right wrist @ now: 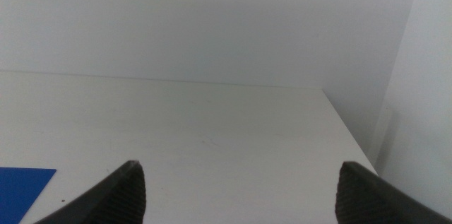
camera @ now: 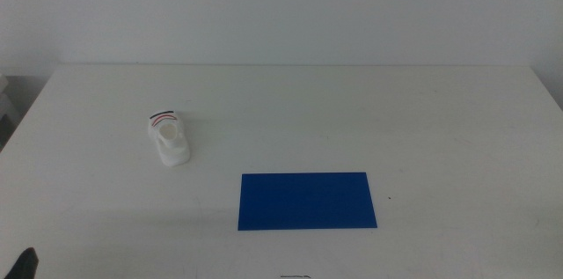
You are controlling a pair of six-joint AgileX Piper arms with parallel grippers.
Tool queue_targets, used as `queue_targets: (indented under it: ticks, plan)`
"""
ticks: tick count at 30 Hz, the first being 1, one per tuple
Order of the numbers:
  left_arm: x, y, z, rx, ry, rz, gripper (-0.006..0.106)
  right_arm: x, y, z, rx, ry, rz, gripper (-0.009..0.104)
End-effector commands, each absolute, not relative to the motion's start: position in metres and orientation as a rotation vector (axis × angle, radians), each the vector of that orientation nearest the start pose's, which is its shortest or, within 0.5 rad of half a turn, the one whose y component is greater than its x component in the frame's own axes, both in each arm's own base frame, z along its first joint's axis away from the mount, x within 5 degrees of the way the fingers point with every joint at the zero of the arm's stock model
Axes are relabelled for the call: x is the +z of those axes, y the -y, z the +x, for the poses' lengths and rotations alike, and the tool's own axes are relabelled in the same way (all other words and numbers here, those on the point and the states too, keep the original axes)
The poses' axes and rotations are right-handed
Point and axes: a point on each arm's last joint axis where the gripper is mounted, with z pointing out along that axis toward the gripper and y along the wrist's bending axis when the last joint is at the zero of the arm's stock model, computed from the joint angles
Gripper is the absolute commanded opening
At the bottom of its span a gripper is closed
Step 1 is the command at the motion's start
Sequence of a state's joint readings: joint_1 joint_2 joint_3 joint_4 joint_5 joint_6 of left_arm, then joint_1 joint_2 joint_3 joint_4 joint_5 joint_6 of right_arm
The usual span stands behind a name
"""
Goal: Use one arm to grab the shoe from the table and place it on the mat.
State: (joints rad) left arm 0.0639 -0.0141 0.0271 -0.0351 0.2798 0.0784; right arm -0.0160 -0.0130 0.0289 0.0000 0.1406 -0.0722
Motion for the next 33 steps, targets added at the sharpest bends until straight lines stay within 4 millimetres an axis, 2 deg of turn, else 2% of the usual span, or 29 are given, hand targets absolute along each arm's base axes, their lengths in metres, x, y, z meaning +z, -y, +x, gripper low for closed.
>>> queue_targets:
  ticks: [1,4,10,14,19,24,27,33]
  plan:
    - [0.206,-0.002,0.054,0.063,-1.670,-0.016,0.089,0.206,0.001,0.054,-0.080,-1.526,-0.054,0.094]
    - [0.229,-0.002,0.057,0.058,-1.746,-0.014,0.089,0.206,0.001,0.054,-0.080,-1.526,-0.054,0.094]
    - [0.292,-0.003,0.078,0.047,-1.915,-0.010,0.089,0.206,0.001,0.054,-0.080,-1.526,-0.054,0.094]
    - [0.332,-0.004,0.096,0.042,-1.929,-0.012,0.089,0.206,0.001,0.054,-0.080,-1.526,-0.054,0.094]
    - [0.374,-0.006,0.120,-0.016,-1.908,-0.111,0.089,0.206,0.001,0.054,-0.080,-1.526,-0.054,0.094]
    - [0.391,-0.009,0.145,0.023,-1.966,-0.094,0.089,0.206,0.001,0.054,-0.080,-1.526,-0.054,0.094]
    - [0.388,-0.009,0.165,-0.058,-2.088,-0.192,0.089,0.206,0.001,0.054,-0.080,-1.526,-0.054,0.094]
    - [0.394,-0.007,0.216,-0.133,-2.321,-0.242,0.089,0.206,0.001,0.054,-0.080,-1.526,-0.054,0.094]
